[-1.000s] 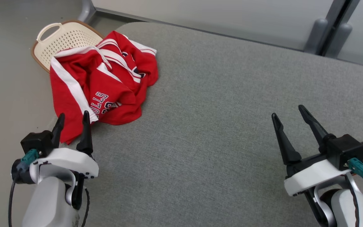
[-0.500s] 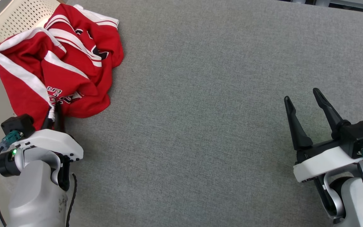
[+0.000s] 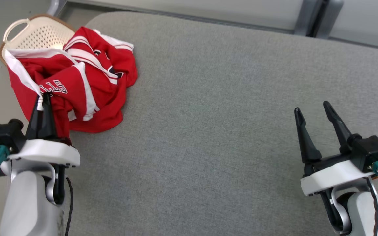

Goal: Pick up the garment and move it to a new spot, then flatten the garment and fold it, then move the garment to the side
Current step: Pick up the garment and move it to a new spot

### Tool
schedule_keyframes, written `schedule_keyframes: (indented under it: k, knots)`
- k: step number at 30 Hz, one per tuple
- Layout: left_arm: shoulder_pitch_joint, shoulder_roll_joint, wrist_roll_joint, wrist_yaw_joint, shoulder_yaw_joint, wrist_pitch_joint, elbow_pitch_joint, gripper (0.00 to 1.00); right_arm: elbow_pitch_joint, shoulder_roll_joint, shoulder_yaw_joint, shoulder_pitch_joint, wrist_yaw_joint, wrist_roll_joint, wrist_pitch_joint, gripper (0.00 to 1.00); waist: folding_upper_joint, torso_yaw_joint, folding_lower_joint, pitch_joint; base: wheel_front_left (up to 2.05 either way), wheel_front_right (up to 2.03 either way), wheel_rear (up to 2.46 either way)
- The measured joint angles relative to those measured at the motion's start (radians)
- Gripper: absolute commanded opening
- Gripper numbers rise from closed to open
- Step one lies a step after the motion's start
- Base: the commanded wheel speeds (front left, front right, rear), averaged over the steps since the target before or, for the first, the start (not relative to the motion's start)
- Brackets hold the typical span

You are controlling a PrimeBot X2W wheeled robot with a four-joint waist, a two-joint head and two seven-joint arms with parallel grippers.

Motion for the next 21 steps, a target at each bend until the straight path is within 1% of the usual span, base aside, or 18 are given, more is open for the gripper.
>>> schedule_keyframes:
  k: [5, 10, 16, 21]
  knots:
    - [0.106, -0.014, 0.001, -0.007, -0.055, 0.000, -0.110, 0.00, 0.028, 0.022, 0.001, 0.029, 0.000, 0.011, -0.023, 1.00, 0.0001, -0.032, 0.0000, -0.063, 0.00, 0.00, 0.00]
    - [0.179, -0.022, 0.003, -0.012, -0.155, 0.016, -0.193, 0.00, 0.044, 0.037, 0.016, 0.047, 0.000, 0.018, -0.038, 1.00, 0.0001, -0.097, 0.0000, -0.103, 0.00, 0.00, 0.00]
    - [0.207, -0.025, -0.019, -0.016, -0.303, 0.065, -0.285, 0.00, 0.044, 0.048, 0.021, 0.051, 0.000, 0.021, -0.048, 1.00, 0.0000, -0.205, 0.0000, -0.117, 0.00, 0.00, 0.00]
    - [0.187, -0.026, -0.045, -0.016, -0.438, 0.098, -0.317, 0.00, 0.045, 0.056, 0.016, 0.036, 0.000, 0.025, -0.064, 1.00, 0.0001, -0.314, 0.0000, -0.102, 0.00, 0.00, 0.00]
